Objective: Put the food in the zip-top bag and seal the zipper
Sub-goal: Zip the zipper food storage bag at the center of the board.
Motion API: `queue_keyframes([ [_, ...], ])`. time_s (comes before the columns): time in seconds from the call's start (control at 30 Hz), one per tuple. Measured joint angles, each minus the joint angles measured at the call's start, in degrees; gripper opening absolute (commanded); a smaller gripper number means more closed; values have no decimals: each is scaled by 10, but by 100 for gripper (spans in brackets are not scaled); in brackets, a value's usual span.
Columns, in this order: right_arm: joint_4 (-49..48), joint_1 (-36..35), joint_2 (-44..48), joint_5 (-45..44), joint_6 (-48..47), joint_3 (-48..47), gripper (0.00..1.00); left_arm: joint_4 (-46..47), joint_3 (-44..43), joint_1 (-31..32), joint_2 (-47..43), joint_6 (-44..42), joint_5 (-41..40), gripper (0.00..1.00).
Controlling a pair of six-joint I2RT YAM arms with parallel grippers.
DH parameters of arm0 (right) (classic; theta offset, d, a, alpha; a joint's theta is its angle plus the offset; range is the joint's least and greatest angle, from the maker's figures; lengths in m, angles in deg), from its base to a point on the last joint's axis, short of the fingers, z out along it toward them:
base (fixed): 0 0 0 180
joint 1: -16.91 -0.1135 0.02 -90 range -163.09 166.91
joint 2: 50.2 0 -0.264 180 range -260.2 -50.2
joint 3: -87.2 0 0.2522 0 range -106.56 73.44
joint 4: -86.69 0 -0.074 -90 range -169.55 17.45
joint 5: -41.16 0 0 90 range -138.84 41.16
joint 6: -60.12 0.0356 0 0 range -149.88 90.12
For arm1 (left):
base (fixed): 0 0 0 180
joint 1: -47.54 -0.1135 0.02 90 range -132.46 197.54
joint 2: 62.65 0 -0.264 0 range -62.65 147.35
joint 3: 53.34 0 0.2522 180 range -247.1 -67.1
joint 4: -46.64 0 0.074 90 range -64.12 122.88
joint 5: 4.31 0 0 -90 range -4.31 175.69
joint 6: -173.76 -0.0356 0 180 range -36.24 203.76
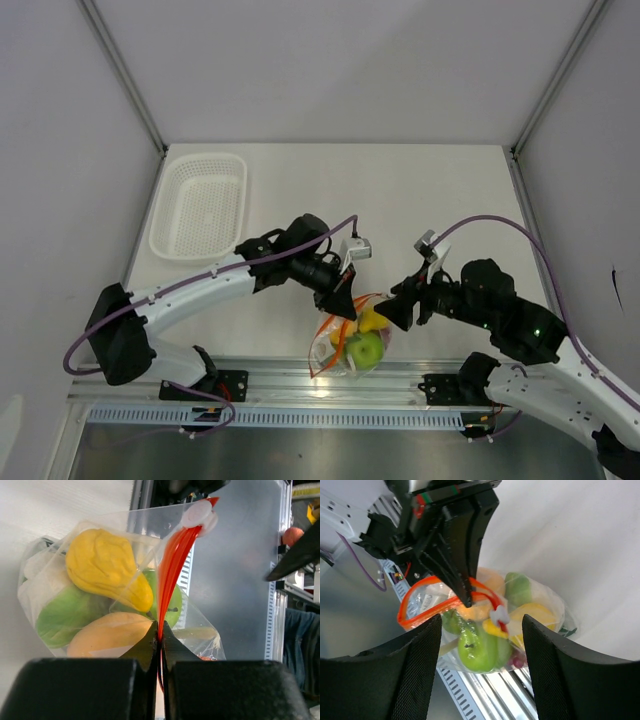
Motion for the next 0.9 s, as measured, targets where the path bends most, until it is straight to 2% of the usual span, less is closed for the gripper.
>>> queue_keyframes([
  [0.17, -21, 1, 6, -22, 26, 8, 70, -4, -10, -19, 15, 13, 11, 1],
  [0.47, -103, 1, -25, -42, 52, 92, 72, -8, -11, -54, 24, 18, 45, 1],
  [0.7, -184, 1, -23, -19, 27, 120, 58, -10, -11, -61, 30, 18, 60, 1],
  [0.8, -193, 1, -16, -10, 13, 133, 48, -11, -11, -63, 30, 17, 63, 1],
  [0.9, -193, 5, -6, -7, 0, 136, 44, -11, -11, -67, 30, 17, 64, 1],
])
